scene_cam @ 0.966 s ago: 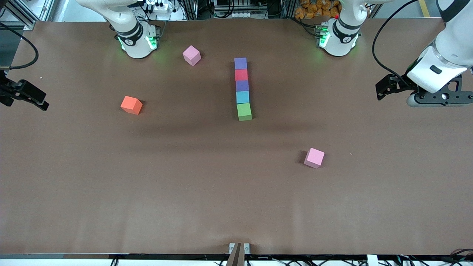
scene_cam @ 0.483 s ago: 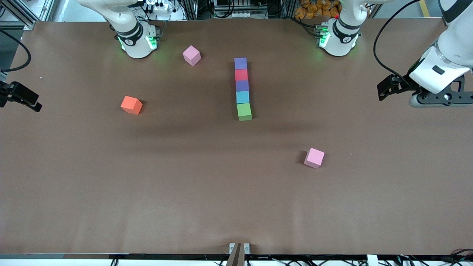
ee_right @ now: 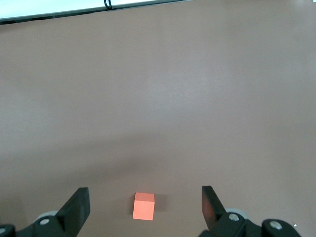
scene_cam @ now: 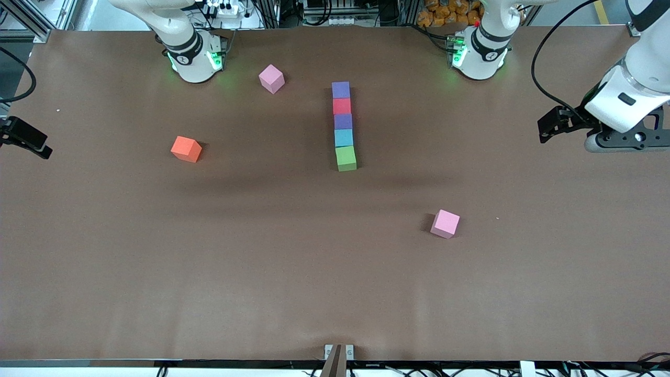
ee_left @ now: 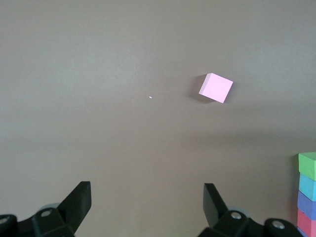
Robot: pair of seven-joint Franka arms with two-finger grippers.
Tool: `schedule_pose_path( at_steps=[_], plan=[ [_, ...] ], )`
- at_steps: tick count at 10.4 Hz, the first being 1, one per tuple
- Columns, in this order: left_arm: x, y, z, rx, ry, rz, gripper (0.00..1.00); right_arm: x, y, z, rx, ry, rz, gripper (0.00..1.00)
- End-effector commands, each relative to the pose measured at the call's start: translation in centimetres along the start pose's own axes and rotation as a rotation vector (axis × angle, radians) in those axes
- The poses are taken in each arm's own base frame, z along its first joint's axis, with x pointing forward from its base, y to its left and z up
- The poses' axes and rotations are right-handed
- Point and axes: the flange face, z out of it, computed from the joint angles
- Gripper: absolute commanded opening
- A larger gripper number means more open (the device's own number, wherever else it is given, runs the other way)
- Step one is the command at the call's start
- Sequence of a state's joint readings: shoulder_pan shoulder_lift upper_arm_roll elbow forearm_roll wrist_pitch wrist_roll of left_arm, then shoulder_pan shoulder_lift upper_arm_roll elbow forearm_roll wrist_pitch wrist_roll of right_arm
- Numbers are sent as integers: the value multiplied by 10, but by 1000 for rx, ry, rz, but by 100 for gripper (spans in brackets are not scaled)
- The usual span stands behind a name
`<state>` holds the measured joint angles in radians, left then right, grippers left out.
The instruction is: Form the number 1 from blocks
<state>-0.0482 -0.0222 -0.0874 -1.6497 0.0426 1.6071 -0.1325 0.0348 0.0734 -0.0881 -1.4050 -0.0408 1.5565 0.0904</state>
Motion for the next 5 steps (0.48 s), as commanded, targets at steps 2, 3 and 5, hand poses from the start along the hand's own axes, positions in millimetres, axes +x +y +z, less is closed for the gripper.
schedule_pose_path(
  at_steps=[2, 3, 5],
  plan=[
    [-3, -5, -4, -14, -22, 7, 100, 4, 0, -4, -5, 5, -5, 100],
    [-3, -6, -4, -14, -25, 5, 100, 4, 0, -4, -5, 5, -5, 100],
    [-3, -7, -4, -14, -25, 7, 100, 4, -3, -4, -4, 5, -8, 100]
  ],
)
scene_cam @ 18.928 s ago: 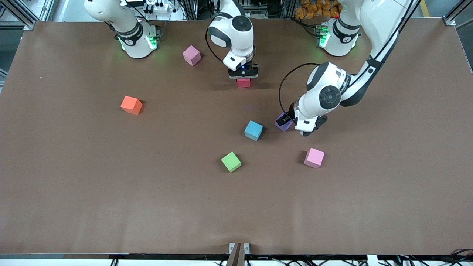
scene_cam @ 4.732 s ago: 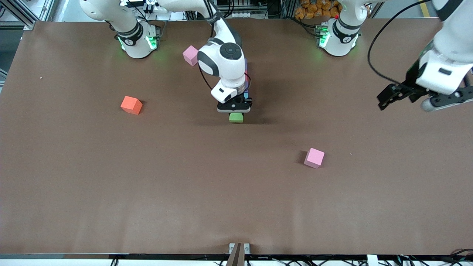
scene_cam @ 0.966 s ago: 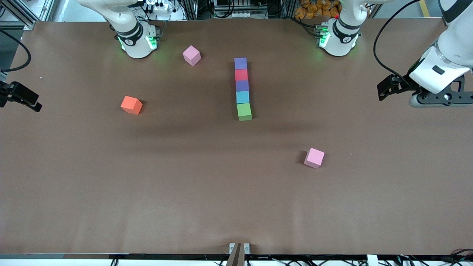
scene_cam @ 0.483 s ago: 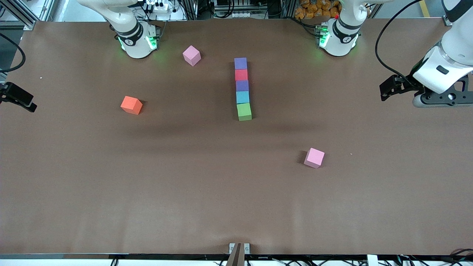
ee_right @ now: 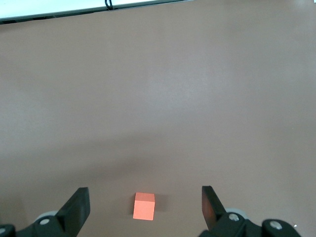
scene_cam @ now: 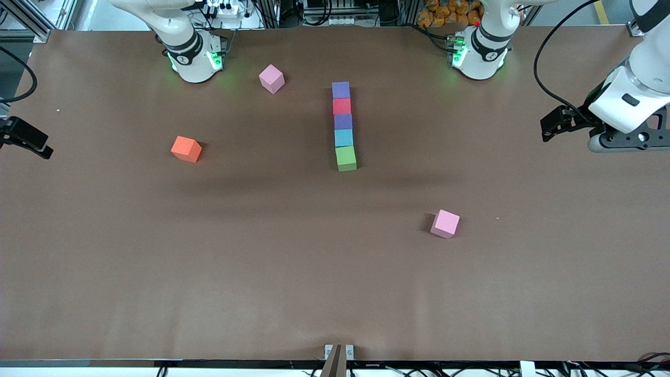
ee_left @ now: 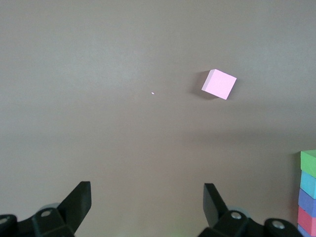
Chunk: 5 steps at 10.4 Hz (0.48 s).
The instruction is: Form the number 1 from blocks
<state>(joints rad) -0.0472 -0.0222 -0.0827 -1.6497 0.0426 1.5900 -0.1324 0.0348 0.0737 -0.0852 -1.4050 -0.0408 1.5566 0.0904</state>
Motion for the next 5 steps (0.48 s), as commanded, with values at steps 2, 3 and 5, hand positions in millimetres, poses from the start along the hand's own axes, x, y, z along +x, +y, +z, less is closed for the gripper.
schedule_pose_path(
  at_steps=[2, 3, 5],
  plan=[
    [-2, -5, -7, -16, -6, 11, 100, 4, -3, -3, -2, 2, -5, 100],
    [-2, -5, -7, -16, -6, 11, 100, 5, -4, 0, -1, -2, -7, 100],
    [-3, -6, -8, -16, -3, 9, 100, 7, -7, 4, 0, -7, -7, 100]
  ],
)
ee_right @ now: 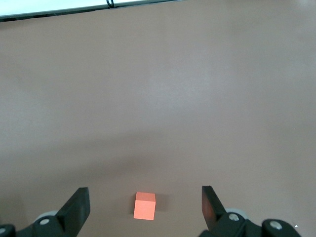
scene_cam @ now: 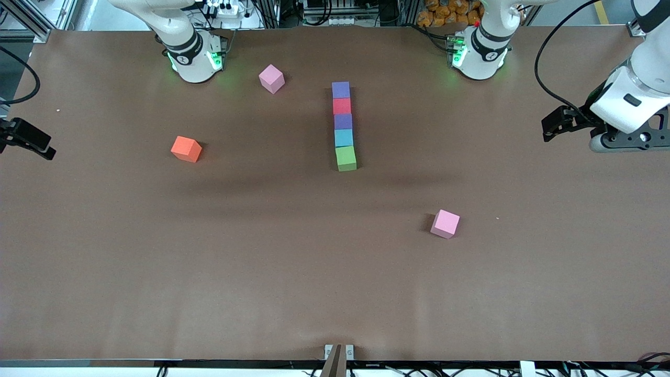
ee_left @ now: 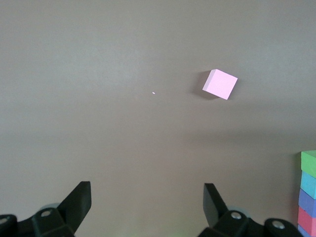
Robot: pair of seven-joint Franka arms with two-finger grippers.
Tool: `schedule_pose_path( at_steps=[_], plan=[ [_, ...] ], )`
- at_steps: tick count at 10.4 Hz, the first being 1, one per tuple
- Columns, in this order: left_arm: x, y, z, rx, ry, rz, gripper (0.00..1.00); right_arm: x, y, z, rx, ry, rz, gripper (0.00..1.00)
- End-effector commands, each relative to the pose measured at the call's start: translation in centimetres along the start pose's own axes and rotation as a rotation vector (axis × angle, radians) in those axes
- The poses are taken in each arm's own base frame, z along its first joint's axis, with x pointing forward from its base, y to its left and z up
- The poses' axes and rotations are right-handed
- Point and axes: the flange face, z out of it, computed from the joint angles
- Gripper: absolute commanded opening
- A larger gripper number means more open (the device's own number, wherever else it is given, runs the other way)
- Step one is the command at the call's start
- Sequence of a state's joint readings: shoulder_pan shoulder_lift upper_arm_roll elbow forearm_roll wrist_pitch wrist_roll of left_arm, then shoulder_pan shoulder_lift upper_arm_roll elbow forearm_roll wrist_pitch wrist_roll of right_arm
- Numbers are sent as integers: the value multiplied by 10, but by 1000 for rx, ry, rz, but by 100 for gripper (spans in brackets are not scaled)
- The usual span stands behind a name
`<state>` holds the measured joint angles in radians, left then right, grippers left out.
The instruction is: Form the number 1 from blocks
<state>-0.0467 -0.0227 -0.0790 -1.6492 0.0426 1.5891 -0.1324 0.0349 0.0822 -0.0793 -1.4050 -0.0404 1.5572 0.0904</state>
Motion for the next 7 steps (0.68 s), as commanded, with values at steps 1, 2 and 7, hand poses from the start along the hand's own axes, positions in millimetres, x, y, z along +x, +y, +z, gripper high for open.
schedule_pose_path(
  at_steps=[1, 2, 7],
  plan=[
    [-3, -3, -8, -16, -3, 15, 100, 6, -2, 0, 3, -1, 0, 100],
    [-3, -3, -8, -16, -3, 15, 100, 6, -3, 0, 7, -2, 0, 100],
    [-4, -7, -13, -5, 9, 4, 100, 6, -2, -1, 12, 9, 3, 100]
  ],
)
